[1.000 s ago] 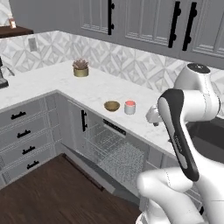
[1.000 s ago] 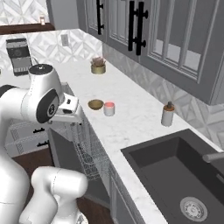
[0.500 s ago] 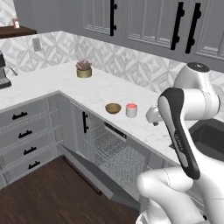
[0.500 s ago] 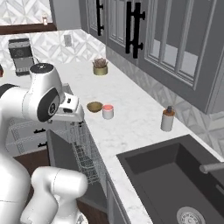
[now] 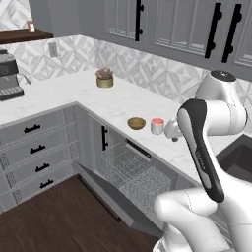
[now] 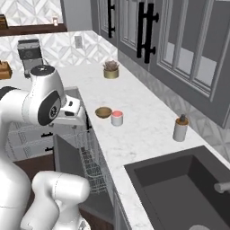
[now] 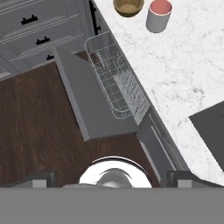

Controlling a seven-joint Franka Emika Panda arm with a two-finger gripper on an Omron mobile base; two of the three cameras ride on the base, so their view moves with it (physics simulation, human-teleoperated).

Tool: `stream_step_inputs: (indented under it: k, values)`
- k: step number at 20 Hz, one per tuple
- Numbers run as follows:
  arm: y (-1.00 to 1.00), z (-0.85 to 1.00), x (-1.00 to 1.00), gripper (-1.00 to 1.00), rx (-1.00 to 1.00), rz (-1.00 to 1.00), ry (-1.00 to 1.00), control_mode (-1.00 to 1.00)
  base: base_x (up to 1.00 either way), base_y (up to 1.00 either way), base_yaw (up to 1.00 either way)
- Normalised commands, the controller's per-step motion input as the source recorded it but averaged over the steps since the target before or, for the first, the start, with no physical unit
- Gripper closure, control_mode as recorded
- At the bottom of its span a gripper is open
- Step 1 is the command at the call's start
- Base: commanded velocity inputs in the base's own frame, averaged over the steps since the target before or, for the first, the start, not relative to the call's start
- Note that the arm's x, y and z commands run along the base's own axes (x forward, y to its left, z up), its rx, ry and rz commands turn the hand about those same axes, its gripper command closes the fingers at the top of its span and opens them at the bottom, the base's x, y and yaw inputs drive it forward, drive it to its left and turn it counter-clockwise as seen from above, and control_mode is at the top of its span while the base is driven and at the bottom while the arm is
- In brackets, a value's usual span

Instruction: Pick up the cup and bowl from the counter, place them in the dishwasher, and close the dishwasher door.

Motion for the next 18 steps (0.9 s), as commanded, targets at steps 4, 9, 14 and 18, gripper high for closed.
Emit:
stream_step_inputs:
  k: [4, 9, 14, 18]
  values:
    - [0.00, 0.00, 0.00, -1.00, 0.00, 0.00, 0.00, 1.00, 0.59, -0.23, 0.15]
    - [0.00, 0.00, 0.00, -1.00, 0.00, 0.00, 0.00, 1.00, 0.35, -0.22, 0.17]
    - [0.00, 0.00, 0.00, -1.00, 0.00, 0.00, 0.00, 1.00, 0.18, -0.45, 0.25]
    - [-0.08, -0.06, 0.27, -1.00, 0.00, 0.02, 0.02, -1.00, 0.23, -0.15, 0.08]
